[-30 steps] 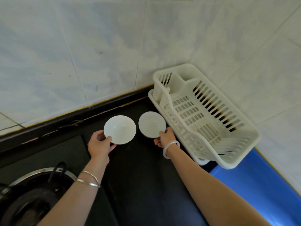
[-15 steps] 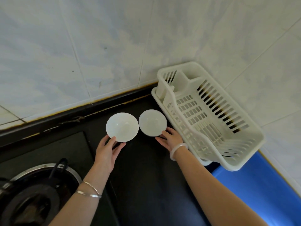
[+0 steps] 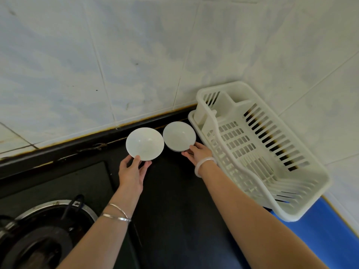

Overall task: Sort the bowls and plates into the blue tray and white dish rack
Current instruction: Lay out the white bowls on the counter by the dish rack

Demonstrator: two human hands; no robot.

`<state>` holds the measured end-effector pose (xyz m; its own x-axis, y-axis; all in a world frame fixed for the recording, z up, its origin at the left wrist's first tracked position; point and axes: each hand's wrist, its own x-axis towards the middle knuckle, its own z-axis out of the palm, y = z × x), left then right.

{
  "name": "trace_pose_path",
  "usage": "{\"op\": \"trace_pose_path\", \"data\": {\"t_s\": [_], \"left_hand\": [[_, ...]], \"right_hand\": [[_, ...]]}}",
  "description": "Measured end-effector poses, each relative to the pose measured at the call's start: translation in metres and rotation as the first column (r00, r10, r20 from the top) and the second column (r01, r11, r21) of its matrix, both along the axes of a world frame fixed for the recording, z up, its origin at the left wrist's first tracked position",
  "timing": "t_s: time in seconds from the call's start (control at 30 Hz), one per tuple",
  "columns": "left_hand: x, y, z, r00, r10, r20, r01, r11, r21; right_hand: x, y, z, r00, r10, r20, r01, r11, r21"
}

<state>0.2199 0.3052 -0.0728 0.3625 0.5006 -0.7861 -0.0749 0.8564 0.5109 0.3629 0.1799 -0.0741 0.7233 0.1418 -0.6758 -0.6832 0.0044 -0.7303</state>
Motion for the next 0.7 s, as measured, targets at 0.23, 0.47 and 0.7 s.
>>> {"op": "trace_pose_path", "data": {"t_s": [0.23,0.47,0.7], "left_hand": [[0.009,-0.001,0.000,0.998,0.069,0.012,-0.070,0.997,0.024],[0.009,0.004,-0.001,0.997,0.076,0.028,-0.076,0.997,0.010],[0.010,0.003,0.000,0.997,0.082,-0.014,-0.081,0.996,0.045]], "right_hand": [[0.013,0.017,0.005,1.000,0.029,0.007,-0.029,0.999,-0.021],[0.017,0.028,0.006,1.000,0.031,-0.002,-0.031,0.999,-0.023],[0.007,0.023,0.013,0.997,0.055,-0.059,-0.053,0.998,0.041]]}}
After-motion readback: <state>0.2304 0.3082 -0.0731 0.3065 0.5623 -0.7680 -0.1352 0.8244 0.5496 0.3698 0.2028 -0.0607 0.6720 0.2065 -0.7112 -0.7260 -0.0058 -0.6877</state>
